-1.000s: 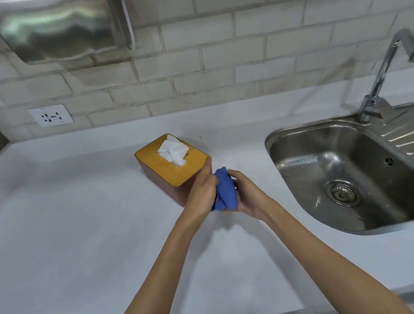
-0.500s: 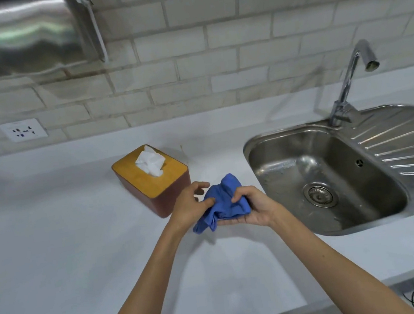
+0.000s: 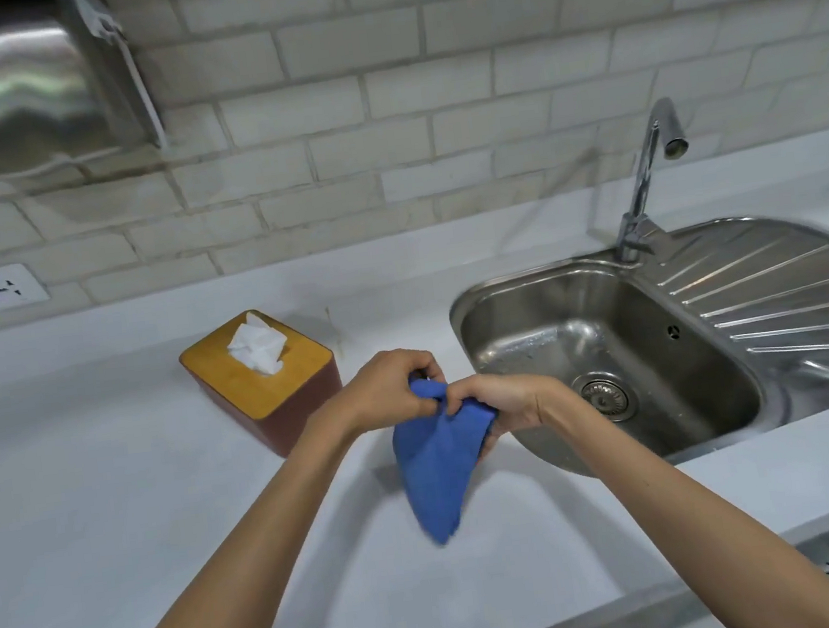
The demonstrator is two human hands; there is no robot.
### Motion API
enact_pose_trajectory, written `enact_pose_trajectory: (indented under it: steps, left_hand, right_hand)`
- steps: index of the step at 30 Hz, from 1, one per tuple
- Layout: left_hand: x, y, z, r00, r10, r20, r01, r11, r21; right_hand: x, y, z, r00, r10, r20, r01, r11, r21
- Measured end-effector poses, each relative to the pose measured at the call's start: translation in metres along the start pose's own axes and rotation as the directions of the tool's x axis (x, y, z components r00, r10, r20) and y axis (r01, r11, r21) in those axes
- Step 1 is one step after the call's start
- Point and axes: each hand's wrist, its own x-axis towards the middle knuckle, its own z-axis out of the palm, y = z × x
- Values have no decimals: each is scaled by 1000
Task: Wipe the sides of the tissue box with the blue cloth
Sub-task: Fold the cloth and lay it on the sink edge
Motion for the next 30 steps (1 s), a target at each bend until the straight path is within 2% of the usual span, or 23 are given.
enact_pose_trajectory:
  steps: [2,4,6,9,11,14,16,18,19,21,22,25,27,29,30]
  left_hand:
    - [5,3,-5,999,-54,5,54,997,-51]
    - [9,7,-8,995,-100,-22,95,981,-167]
    - [12,13,-9,993,-116,-22,107,965,-238]
    - [17,28,-2,986,-123,110,141,975,-171]
    - [21,40,4,988,-117,99,126,988,-92]
    - [25,59,5,995,-79,57,88,979,-182]
    - [24,70,2,996,-69,61,84,955,-285]
    - [22,79,1,995,-81,53,95,932,-350]
    - [22,83,1,995,-95,43,104,919,-381]
    - [22,89,1,992,-123,17,117,881,-459]
    - [22,90,2,991,-133,8,118,852,-510]
    - [18,90,6,985,-171,-6,126,748,-652]
    - [13,84,12,974,-228,-8,151,675,-722]
    - [7,74,22,950,-311,-12,186,600,-778]
    - [4,68,29,933,-359,-11,209,569,-795]
  right_hand:
    - [-11,1,-8,994,-72,-77,62,991,-122]
    - [-21,5,-19,962,-219,-162,182,960,-213]
    - [-30,9,-29,907,-360,-221,322,928,-188]
    - [-38,11,-37,842,-457,-285,430,889,-154]
    - [-42,12,-37,814,-483,-323,452,875,-172]
    - [-49,26,-47,810,-452,-374,466,883,-56]
    - [-53,42,-55,850,-375,-370,435,895,93]
    - [-53,62,-61,910,-302,-285,386,866,317]
    - [-51,72,-61,929,-296,-223,367,812,454]
    - [-48,90,-58,944,-296,-148,308,622,720]
    - [-46,98,-54,947,-288,-142,286,557,779]
    - [-38,113,-43,936,-300,-182,324,541,776]
    - [-40,115,-41,928,-296,-224,346,470,812]
    - [-47,116,-45,937,-224,-269,342,427,837]
    - [-53,116,-49,940,-164,-298,341,462,819]
